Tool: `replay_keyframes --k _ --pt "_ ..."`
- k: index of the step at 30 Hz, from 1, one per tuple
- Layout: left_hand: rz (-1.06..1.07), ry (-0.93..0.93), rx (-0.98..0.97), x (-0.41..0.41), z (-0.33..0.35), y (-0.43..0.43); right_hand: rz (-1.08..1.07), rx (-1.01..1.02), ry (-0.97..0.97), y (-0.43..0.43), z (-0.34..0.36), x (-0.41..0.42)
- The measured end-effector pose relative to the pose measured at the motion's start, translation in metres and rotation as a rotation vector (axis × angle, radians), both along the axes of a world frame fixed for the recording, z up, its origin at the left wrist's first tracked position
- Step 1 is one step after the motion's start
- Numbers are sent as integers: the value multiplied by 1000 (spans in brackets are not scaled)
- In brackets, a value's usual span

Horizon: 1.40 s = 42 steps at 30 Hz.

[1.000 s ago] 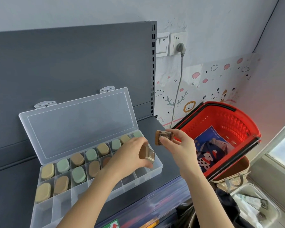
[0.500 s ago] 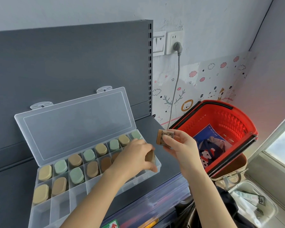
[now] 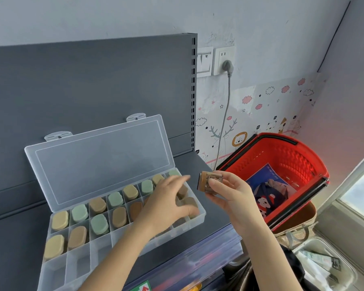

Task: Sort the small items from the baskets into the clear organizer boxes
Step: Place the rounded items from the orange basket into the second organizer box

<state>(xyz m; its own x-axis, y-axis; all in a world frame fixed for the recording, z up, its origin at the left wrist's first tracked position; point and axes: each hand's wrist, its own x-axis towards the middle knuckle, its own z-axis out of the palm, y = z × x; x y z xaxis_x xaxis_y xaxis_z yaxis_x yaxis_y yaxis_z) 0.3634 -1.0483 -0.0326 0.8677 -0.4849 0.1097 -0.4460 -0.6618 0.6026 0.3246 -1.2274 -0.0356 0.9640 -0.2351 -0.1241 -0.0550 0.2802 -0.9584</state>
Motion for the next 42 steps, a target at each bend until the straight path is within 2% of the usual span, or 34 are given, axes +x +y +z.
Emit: replay_keyframes --k 4,9,14,17,20,25,33,42 --pt "13 -15 -213 -1 26 11 236 181 -49 12 10 3" --pt "36 -56 -170 -1 33 24 311 239 -40 31 10 10" --pt "98 -93 -227 -4 31 35 325 235 -67 41 8 12" --pt "158 -115 -237 -7 31 46 238 41 -63 42 6 13" --pt "166 -104 -123 -11 27 60 205 -251 -69 41 6 12" --pt "173 -29 -7 -23 19 71 199 -614 -98 40 -1 12" --pt "156 78 124 -31 -1 67 255 -896 -170 40 -5 10" --pt "106 29 196 -30 -21 59 395 -1223 -255 35 -7 8"
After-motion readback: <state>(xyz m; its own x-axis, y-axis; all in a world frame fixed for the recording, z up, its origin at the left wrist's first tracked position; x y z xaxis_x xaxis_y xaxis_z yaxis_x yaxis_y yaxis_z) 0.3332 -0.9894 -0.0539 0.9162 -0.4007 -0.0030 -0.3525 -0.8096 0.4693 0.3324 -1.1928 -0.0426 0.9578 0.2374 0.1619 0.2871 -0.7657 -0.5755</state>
